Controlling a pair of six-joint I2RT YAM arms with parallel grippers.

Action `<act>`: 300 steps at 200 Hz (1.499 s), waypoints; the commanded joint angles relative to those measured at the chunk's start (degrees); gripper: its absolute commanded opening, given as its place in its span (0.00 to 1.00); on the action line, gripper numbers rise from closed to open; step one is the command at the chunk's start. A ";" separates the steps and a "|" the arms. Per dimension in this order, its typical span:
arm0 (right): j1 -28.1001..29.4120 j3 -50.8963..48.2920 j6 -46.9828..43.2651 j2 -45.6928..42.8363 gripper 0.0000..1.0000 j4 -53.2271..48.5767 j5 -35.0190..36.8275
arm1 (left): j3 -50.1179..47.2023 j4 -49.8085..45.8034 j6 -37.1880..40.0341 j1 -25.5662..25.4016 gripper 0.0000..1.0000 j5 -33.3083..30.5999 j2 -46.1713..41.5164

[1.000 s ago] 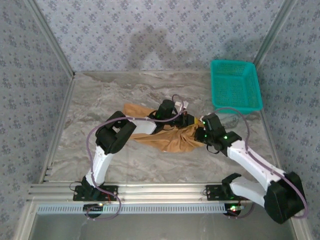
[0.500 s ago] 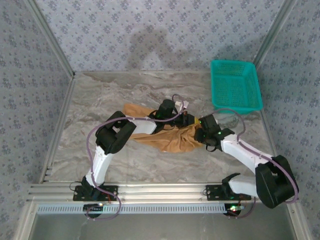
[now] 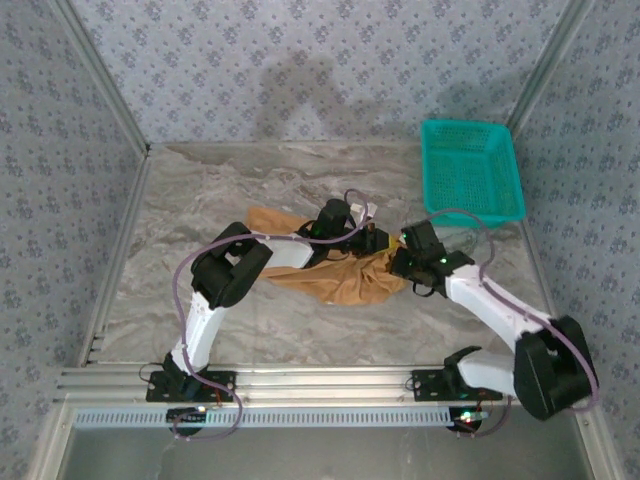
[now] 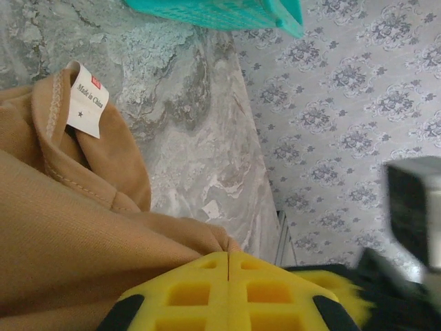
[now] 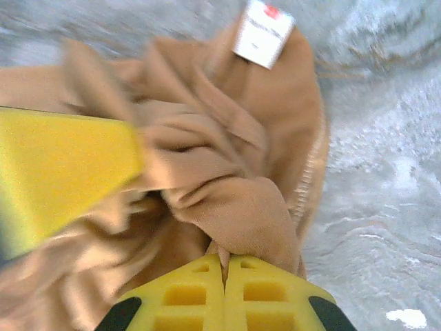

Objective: Fold the inside-out t-shirt

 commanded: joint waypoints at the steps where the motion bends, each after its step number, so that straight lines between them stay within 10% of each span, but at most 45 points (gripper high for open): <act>1: 0.20 2.87 -1.12 -7.85 0.00 -3.54 -4.29 | 2.64 -1.30 1.80 0.48 0.00 -0.05 1.04; 42: -0.50 0.93 -3.76 -20.75 0.00 2.87 -10.33 | 3.88 -3.24 2.59 1.04 0.00 -0.61 1.69; 111: -2.04 -10.19 5.65 -36.09 0.00 7.74 3.25 | 0.95 -3.12 2.78 1.19 0.00 -2.13 -0.50; 132: -2.78 -11.27 14.52 -35.24 0.04 -7.10 10.43 | 0.63 -2.74 2.43 0.88 0.00 -2.73 -0.94; 168: -4.53 -13.75 17.45 -31.95 0.38 -12.84 9.76 | 1.94 -2.35 1.87 -1.12 0.00 -2.86 -0.10; 300: -1.32 -0.99 -1.11 -1.66 0.25 -6.67 -2.89 | 2.69 -2.86 1.89 -2.22 0.00 -2.70 1.52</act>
